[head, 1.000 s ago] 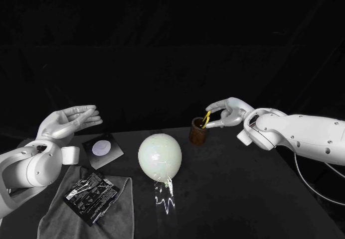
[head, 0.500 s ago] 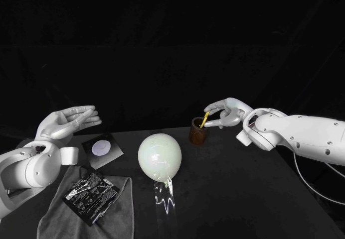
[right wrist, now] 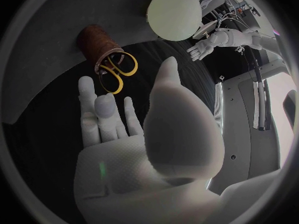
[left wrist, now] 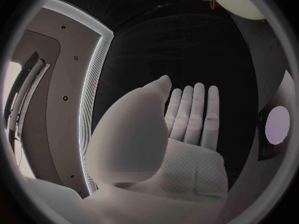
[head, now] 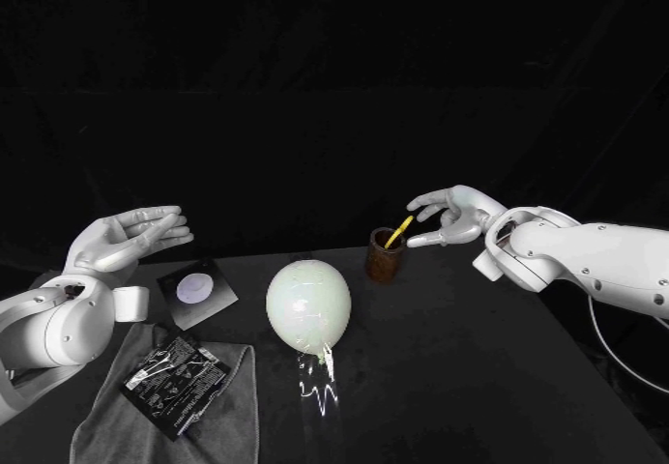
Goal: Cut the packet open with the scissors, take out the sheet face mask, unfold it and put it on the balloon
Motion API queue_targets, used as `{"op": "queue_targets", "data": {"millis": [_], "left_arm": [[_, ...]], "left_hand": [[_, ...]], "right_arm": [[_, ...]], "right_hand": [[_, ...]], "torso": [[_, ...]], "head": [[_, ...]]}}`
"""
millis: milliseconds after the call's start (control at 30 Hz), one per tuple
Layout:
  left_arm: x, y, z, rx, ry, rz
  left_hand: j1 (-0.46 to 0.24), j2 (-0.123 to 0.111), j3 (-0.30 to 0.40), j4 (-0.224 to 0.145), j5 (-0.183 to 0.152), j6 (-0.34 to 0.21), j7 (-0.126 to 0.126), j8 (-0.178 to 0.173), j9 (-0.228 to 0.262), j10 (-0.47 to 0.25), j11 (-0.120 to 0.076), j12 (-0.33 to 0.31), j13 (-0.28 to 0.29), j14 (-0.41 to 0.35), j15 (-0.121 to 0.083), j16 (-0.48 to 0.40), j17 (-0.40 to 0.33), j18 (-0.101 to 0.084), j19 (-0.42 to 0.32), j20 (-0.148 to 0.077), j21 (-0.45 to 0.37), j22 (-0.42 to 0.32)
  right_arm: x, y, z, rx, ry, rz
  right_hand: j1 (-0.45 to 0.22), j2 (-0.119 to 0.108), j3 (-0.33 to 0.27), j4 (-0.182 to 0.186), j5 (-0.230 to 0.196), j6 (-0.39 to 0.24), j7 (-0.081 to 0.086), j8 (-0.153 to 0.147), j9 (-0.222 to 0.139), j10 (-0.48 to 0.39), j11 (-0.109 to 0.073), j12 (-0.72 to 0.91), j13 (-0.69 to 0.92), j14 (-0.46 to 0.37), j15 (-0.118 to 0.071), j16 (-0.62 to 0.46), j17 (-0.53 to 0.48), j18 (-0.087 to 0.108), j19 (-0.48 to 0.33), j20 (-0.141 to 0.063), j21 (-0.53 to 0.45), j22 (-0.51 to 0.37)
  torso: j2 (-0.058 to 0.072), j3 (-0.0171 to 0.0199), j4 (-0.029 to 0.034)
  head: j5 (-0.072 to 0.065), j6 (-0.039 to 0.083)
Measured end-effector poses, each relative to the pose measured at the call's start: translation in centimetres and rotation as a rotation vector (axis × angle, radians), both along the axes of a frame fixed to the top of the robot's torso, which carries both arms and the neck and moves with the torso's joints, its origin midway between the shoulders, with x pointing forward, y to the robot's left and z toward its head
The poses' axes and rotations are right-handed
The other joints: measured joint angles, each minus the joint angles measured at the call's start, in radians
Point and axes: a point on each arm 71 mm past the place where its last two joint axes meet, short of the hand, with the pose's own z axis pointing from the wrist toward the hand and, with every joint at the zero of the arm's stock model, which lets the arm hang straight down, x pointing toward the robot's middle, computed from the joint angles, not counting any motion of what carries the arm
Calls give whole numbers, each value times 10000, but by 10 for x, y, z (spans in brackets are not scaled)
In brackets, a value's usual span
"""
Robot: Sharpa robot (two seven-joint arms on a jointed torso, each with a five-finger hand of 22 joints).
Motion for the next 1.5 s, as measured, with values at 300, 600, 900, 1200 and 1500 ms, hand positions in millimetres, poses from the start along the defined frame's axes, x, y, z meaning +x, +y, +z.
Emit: {"op": "queue_targets", "data": {"millis": [300, 600, 900, 1200, 1500], "left_arm": [[0, 3, 0, 25, -10, 57], [-3, 14, 2, 325, -176, 83], [-15, 23, 3, 1476, -720, -515], [-34, 31, -7, 3578, -1200, -1476], [-63, 40, -46, 5137, -778, -2274]], "left_hand": [[0, 0, 28, -28, 0, 0, 0, 0, 0, 0, 0, -10, 0, 0, 0, 0, -1, 27, 0, 0, 0, 0], [53, -52, 530, -219, 0, 222, 44, 0, 1, 274, -92, -36, 13, 150, -77, 216, 128, 101, 1, 0, 73, 57], [-197, -301, 1274, -584, 0, 590, -115, 0, 1, 1080, -364, -196, 13, 989, -417, 933, 560, 97, 482, -366, 1058, 549], [-336, -440, 1560, -869, 0, 660, -82, -148, -42, 1198, -338, -554, 12, 1238, -490, 805, 656, 93, 305, -519, 1619, 923], [-436, -460, 1916, -1170, 0, 527, 48, -350, -95, 1130, -200, -984, 3, 752, -221, -96, 428, 89, -297, -295, 1469, 844]], "right_arm": [[-11, -8, 9, -329, -178, -133], [-21, 20, 22, 708, -1183, 390], [-30, 90, 32, 1856, -1883, 2198], [-39, 155, 10, 1732, -1515, 4090], [-53, 217, -15, 917, -1428, 5972]], "right_hand": [[234, 863, 592, -88, 0, 204, 168, 51, 6, 901, -228, 859, 251, 371, -143, 169, 532, 18, 71, 12, 86, 41], [3336, 3037, 2509, -1148, -62, 2152, 1810, 814, 34, 3360, -910, 1773, 301, 2760, -907, 900, 3737, -80, 2073, -749, 2945, 427], [3642, 2666, 4048, -993, 144, 3272, 1590, 596, -768, 4690, -942, 475, -505, 3650, -1109, 1136, 5683, -630, 3865, -1001, 6828, 428], [2993, 2108, 4481, -512, 53, 3363, 1564, 464, -1018, 5046, -1218, -209, -743, 3685, -1148, 1105, 5761, -631, 3865, -1002, 6922, 423], [2759, 1949, 4682, -312, 46, 3266, 1659, 348, -1135, 5004, -1104, -620, -919, 3640, -1105, 1086, 5805, -631, 3898, -966, 6964, 420]], "torso": [[1, -4, 3], [-10, 2, 9], [-22, 9, 28], [-140, -5, 101], [-282, -21, 202]], "head": [[-25, -35], [227, -127], [1137, -496], [2254, -1119], [3419, -1758]]}}
